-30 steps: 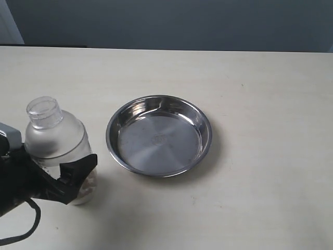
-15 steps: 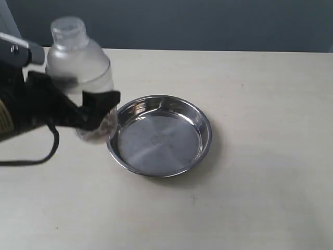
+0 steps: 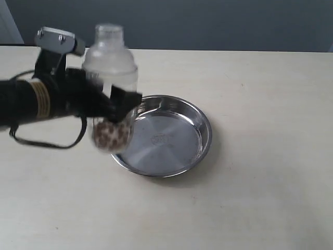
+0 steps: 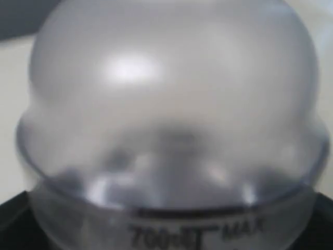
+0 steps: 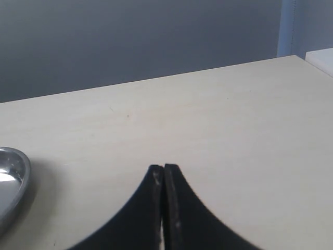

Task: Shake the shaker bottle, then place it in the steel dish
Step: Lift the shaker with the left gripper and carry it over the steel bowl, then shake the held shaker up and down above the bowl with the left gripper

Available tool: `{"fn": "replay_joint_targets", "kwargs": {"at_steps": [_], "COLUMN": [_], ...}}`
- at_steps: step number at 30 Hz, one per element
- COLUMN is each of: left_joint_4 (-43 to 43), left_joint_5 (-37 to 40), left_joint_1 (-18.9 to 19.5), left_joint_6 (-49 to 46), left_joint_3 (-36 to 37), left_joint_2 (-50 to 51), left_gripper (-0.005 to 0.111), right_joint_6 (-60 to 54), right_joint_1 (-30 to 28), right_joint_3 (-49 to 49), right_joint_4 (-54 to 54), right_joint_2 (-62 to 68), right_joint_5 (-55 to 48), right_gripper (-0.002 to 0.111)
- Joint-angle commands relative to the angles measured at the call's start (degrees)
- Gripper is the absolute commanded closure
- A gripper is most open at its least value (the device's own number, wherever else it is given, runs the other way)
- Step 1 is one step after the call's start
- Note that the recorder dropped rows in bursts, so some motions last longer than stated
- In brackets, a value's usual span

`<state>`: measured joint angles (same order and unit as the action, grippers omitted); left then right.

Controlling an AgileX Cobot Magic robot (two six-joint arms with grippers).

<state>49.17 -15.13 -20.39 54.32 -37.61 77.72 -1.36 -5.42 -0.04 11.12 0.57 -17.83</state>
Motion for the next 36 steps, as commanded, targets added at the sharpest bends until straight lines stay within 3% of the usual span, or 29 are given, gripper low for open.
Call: {"fn": "replay_joint_targets", "kwargs": {"at_steps": [1, 3, 4, 5, 6, 7, 8, 12, 14, 16, 19, 21, 22, 23, 25, 26, 28, 30, 31, 33, 34, 36], "left_joint_4": [1.95, -0.86, -0.37, 5.94, 9.14, 10.82, 8.12, 5.71, 14.15, 13.71, 7.09, 9.36, 12.04, 9.68, 2.78, 1.29, 4.19, 8.34, 6.46, 5.28, 4.15, 8.67], "left_joint_5": [6.25, 5.65, 0.83, -4.09, -1.87, 7.2, 10.73, 10.09, 12.45, 15.75, 16.71, 14.58, 17.34, 19.54, 18.09, 17.21, 15.13, 16.58, 17.19, 16.59, 15.87, 14.05], "left_joint_1": [-3.15, -3.29, -3.91, -5.35, -6.34, -7.96, -8.3, -9.13, -12.23, -12.84, -11.56, -14.15, -14.75, -14.75, -13.3, -13.96, -15.4, -16.39, -16.06, -14.45, -14.52, -15.25], "left_joint_6": [0.99, 2.23, 4.63, 4.96, 4.85, 5.29, 5.73, 6.92, 6.58, 7.23, 7.58, 4.67, 3.96, 5.15, 6.04, 6.34, 4.91, 4.34, 4.54, 5.77, 6.43, 3.42], "left_joint_3": [-8.67, -5.98, -6.38, -10.9, -14.55, -18.32, -17.4, -11.0, -17.73, -20.69, -12.0, -17.38, -23.02, -23.38, -11.29, -11.02, -14.29, -22.24, -21.2, -12.47, -12.85, -17.59], "left_joint_2": [-1.92, 4.38, 6.71, 3.9, 2.2, 0.95, 2.32, 11.44, 3.7, -0.02, 7.86, 2.29, -2.72, -3.01, 6.65, 7.73, 4.12, -3.32, -3.15, 4.79, 6.75, 1.25], "left_gripper": [0.106, 0.106, 0.106, 0.106, 0.106, 0.106, 0.106, 0.106, 0.106, 0.106, 0.106, 0.106, 0.106, 0.106, 0.106, 0.106, 0.106, 0.106, 0.106, 0.106, 0.106, 0.106], "right_joint_6": [-0.02, -0.02, -0.02, -0.02, -0.02, -0.02, -0.02, -0.02, -0.02, -0.02, -0.02, -0.02, -0.02, -0.02, -0.02, -0.02, -0.02, -0.02, -0.02, -0.02, -0.02, -0.02], "right_joint_1": [-0.29, -0.29, -0.29, -0.29, -0.29, -0.29, -0.29, -0.29, -0.29, -0.29, -0.29, -0.29, -0.29, -0.29, -0.29, -0.29, -0.29, -0.29, -0.29, -0.29, -0.29, -0.29], "right_joint_3": [0.04, 0.04, 0.04, 0.04, 0.04, 0.04, 0.04, 0.04, 0.04, 0.04, 0.04, 0.04, 0.04, 0.04, 0.04, 0.04, 0.04, 0.04, 0.04, 0.04, 0.04, 0.04], "right_joint_4": [-0.1, -0.1, -0.1, -0.1, -0.1, -0.1, -0.1, -0.1, -0.1, -0.1, -0.1, -0.1, -0.1, -0.1, -0.1, -0.1, -0.1, -0.1, -0.1, -0.1, -0.1, -0.1], "right_joint_2": [-0.28, -0.28, -0.28, -0.28, -0.28, -0.28, -0.28, -0.28, -0.28, -0.28, -0.28, -0.28, -0.28, -0.28, -0.28, -0.28, -0.28, -0.28, -0.28, -0.28, -0.28, -0.28], "right_joint_5": [0.39, 0.39, 0.39, 0.39, 0.39, 0.39, 0.39, 0.39, 0.39, 0.39, 0.39, 0.39, 0.39, 0.39, 0.39, 0.39, 0.39, 0.39, 0.39, 0.39, 0.39, 0.39], "right_gripper": [0.109, 0.109, 0.109, 0.109, 0.109, 0.109, 0.109, 0.109, 0.109, 0.109, 0.109, 0.109, 0.109, 0.109, 0.109, 0.109, 0.109, 0.109, 0.109, 0.109, 0.109, 0.109]}}
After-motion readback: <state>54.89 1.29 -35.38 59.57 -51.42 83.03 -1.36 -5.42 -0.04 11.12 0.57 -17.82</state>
